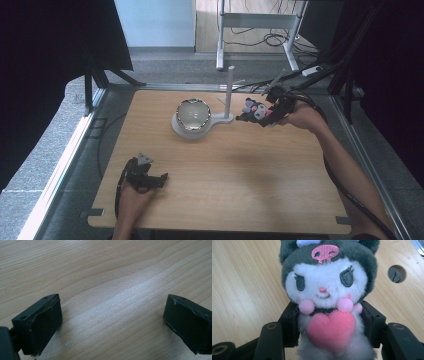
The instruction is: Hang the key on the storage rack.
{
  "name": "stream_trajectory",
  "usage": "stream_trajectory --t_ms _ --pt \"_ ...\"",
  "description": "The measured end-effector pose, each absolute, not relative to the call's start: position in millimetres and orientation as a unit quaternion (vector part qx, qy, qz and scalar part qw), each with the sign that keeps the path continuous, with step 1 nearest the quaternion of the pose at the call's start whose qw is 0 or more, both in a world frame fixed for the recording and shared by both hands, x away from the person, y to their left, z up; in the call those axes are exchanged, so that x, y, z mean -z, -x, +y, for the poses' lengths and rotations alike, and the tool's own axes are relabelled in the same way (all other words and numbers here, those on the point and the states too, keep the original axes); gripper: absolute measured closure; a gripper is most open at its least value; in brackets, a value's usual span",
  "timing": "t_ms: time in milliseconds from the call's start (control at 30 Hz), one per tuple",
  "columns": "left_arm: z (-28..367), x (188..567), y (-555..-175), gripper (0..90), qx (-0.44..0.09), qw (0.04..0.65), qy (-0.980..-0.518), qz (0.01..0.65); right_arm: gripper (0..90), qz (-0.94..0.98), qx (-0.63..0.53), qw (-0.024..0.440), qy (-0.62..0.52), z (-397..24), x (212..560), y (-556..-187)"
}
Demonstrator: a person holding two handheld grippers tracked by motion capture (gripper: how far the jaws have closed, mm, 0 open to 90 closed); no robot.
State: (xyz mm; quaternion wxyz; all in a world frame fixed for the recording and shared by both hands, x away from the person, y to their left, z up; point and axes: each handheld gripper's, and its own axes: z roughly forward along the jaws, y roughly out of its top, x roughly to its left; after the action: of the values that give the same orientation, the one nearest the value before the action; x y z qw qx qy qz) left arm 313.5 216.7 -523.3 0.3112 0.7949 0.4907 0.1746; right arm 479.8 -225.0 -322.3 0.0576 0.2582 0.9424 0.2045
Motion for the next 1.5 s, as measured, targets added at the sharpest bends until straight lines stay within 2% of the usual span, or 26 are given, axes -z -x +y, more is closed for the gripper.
stream_trajectory --t_ms 733,1067,1500 --pt "217 523 -314 2.1 -0.173 0.31 -0.796 0.49 42.7 0.918 -0.21 0.103 -0.321 -233 283 -523" --pt "217 523 -314 2.1 -0.173 0.311 -0.796 0.49 42.7 0.909 -0.219 0.127 -0.331 -221 272 -540" --pt "217 523 -314 2.1 -0.173 0.31 -0.796 0.49 42.7 0.911 -0.232 0.121 -0.319 -200 270 -544"
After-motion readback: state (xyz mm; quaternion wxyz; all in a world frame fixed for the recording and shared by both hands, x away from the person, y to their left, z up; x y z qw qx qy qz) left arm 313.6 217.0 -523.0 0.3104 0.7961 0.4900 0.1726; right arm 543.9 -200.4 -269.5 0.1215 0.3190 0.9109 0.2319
